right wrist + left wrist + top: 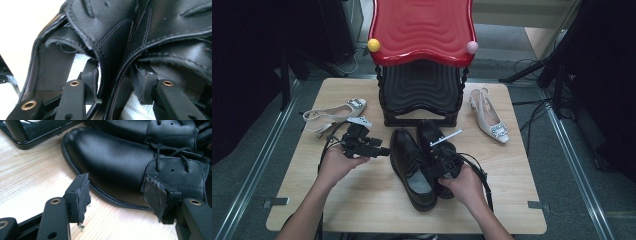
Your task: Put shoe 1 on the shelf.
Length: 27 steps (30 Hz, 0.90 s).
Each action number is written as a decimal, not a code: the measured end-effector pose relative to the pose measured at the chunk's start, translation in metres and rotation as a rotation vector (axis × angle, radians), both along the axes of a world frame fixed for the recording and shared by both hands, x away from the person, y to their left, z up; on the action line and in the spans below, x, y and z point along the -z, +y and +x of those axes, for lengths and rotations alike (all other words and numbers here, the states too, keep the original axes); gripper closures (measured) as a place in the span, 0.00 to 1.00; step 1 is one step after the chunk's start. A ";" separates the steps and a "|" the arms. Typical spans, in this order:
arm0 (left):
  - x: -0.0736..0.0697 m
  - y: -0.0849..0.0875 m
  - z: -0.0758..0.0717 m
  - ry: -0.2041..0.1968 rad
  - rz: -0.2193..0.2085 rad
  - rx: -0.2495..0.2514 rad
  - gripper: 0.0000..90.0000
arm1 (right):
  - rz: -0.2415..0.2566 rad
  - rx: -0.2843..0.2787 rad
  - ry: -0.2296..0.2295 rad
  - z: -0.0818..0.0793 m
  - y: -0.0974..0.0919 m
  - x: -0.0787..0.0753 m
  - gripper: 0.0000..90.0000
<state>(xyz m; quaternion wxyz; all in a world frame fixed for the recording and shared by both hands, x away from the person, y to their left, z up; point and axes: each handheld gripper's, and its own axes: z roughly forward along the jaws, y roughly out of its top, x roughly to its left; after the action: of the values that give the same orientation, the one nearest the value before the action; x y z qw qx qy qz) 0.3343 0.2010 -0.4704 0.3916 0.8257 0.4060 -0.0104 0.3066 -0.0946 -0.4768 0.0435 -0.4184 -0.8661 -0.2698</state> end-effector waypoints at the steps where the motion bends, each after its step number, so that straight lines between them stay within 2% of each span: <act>1: -0.001 0.001 0.000 -0.002 -0.001 -0.002 0.42 | -0.007 0.000 -0.003 0.001 0.001 0.001 0.66; 8: -0.002 0.007 0.000 -0.016 -0.014 -0.021 0.42 | -0.027 0.021 -0.007 0.003 0.001 0.003 0.80; 10: -0.001 0.008 0.001 -0.012 0.000 -0.021 0.42 | -0.021 0.033 0.002 0.005 -0.001 0.003 0.84; 13: 0.002 0.011 0.001 -0.013 0.030 -0.024 0.43 | -0.044 0.042 0.004 0.005 -0.003 0.001 0.89; 15: 0.002 0.013 0.002 -0.012 0.022 -0.035 0.43 | -0.053 0.041 0.008 0.006 -0.006 0.000 0.91; 17: 0.002 0.015 0.002 -0.012 0.019 -0.039 0.43 | -0.041 0.035 0.022 0.008 -0.011 -0.001 0.91; 20: 0.002 0.017 0.003 -0.012 0.015 -0.044 0.43 | -0.038 0.036 0.006 0.006 -0.019 -0.007 0.92; 22: 0.002 0.018 0.003 -0.009 0.013 -0.050 0.43 | -0.005 0.029 0.032 0.006 -0.024 -0.009 0.92; 27: 0.001 0.022 0.003 -0.014 0.007 -0.058 0.43 | 0.059 0.032 0.063 0.007 -0.035 -0.015 0.92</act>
<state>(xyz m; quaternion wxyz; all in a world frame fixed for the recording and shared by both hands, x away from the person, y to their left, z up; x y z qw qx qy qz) 0.3372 0.2226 -0.4719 0.3918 0.8150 0.4269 0.0082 0.3137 -0.1300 -0.4617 0.0790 -0.4390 -0.8492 -0.2826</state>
